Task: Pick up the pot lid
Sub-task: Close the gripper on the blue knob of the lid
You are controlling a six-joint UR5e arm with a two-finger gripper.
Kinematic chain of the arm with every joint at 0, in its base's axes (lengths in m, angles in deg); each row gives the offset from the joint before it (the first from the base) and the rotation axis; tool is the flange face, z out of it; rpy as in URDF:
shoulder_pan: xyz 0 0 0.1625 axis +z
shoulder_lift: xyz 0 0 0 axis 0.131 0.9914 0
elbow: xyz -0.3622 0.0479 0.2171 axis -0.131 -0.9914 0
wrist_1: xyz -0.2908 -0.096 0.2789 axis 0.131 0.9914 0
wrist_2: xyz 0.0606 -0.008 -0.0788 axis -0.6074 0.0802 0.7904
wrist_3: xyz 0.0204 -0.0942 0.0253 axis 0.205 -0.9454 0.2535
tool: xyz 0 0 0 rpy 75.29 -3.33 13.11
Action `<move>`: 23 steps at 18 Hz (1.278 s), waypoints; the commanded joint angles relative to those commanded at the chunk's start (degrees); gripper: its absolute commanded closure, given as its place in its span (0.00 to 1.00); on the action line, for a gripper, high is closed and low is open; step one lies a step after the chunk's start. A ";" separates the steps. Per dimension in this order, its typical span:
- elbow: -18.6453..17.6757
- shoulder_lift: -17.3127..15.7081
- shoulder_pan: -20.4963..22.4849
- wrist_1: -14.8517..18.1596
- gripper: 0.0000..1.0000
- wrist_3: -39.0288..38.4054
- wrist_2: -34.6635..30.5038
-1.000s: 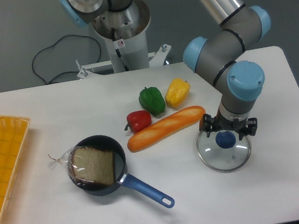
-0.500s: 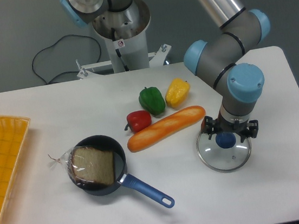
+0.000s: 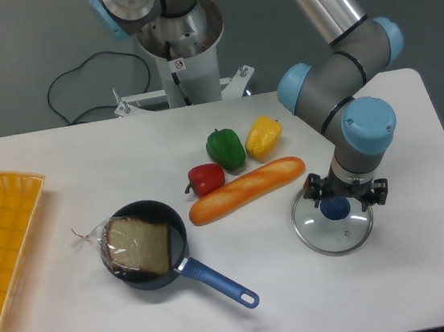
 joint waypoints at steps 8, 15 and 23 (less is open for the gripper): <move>-1.23 0.17 0.00 -0.96 0.04 0.35 -1.84; -1.67 0.53 -0.09 -2.11 0.06 0.26 -2.02; -1.32 0.88 -0.26 -2.02 0.11 0.00 -2.02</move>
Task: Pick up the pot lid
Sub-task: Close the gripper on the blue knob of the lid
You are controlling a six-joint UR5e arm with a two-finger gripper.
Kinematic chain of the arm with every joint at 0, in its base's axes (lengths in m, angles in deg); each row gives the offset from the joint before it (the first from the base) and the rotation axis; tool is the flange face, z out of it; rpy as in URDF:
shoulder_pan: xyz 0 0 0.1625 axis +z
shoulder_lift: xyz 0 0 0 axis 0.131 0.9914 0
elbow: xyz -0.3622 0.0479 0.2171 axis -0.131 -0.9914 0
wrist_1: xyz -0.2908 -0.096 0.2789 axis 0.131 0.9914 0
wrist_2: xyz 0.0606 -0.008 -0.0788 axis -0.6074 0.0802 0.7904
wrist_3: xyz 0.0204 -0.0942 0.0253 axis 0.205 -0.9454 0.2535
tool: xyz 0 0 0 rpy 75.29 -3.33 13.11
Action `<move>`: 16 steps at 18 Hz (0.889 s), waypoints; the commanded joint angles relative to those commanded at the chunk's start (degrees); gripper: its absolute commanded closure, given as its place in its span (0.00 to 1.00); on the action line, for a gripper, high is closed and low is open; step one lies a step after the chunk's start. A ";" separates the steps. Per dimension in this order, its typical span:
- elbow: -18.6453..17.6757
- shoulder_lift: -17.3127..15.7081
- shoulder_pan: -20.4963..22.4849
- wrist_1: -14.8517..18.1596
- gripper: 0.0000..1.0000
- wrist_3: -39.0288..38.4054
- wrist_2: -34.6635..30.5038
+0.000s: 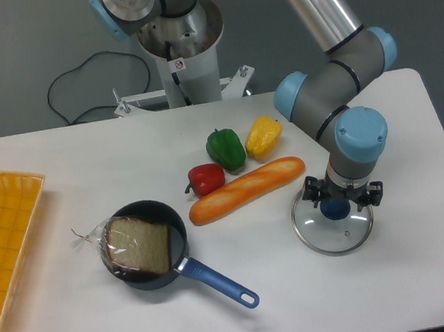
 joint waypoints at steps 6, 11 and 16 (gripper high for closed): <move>0.00 0.09 0.00 0.00 0.18 0.00 0.00; 0.26 0.35 -0.09 0.00 0.22 -0.18 0.00; 0.26 0.44 -0.18 0.00 0.30 -0.18 0.17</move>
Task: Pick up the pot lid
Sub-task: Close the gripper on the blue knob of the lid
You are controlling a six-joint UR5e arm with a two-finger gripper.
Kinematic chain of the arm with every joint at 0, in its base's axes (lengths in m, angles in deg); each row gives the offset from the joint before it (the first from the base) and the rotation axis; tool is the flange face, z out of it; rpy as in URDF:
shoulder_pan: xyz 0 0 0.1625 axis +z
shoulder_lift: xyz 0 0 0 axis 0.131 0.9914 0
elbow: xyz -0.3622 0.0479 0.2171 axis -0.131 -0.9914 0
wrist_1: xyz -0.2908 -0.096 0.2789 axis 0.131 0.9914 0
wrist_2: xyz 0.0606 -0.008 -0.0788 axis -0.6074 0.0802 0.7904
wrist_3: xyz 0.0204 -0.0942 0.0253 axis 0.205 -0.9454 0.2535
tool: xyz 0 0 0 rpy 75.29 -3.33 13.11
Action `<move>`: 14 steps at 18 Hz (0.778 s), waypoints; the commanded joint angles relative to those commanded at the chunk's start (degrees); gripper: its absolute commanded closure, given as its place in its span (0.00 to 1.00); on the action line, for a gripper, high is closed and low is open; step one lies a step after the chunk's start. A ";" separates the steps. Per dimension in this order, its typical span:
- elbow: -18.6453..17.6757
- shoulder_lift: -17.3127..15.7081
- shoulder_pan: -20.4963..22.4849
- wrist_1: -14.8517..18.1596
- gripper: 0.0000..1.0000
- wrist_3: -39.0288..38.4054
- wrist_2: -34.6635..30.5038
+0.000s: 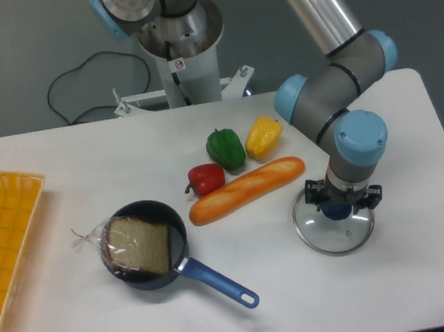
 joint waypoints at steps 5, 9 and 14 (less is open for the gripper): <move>0.00 -0.09 -0.09 0.00 0.42 0.09 0.09; 0.00 -0.09 -0.09 0.00 0.45 0.35 0.09; 0.00 -1.05 -0.18 0.18 0.46 0.44 0.26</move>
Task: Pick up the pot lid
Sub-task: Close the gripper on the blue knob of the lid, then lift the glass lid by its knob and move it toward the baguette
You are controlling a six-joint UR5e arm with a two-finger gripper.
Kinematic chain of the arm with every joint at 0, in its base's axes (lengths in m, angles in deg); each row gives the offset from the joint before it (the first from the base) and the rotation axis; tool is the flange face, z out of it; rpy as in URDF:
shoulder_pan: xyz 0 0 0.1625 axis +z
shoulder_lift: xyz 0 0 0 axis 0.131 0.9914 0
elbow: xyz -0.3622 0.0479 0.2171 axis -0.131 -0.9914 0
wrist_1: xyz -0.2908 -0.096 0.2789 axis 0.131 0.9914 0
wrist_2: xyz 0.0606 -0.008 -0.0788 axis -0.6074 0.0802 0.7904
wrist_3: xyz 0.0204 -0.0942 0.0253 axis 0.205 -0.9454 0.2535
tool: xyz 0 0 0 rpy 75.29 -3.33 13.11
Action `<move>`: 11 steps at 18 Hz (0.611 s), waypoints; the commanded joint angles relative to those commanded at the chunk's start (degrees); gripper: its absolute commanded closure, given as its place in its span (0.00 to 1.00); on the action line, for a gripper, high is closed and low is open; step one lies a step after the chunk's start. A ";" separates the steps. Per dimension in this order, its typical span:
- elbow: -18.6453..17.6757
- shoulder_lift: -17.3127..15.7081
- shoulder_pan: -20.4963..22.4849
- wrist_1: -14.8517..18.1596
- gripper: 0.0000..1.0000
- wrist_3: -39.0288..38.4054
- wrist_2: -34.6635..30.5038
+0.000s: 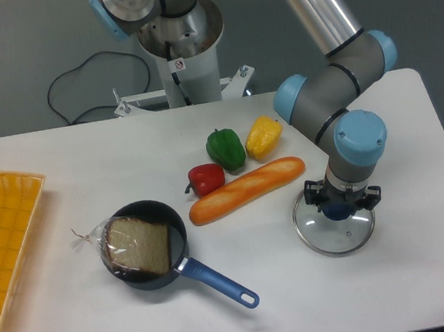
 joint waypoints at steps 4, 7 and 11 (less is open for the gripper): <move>0.00 -1.40 -0.17 0.70 0.46 0.09 0.09; 0.09 -2.37 -0.61 0.88 0.46 0.09 0.00; 0.88 -3.87 -1.41 4.30 0.46 0.17 -0.09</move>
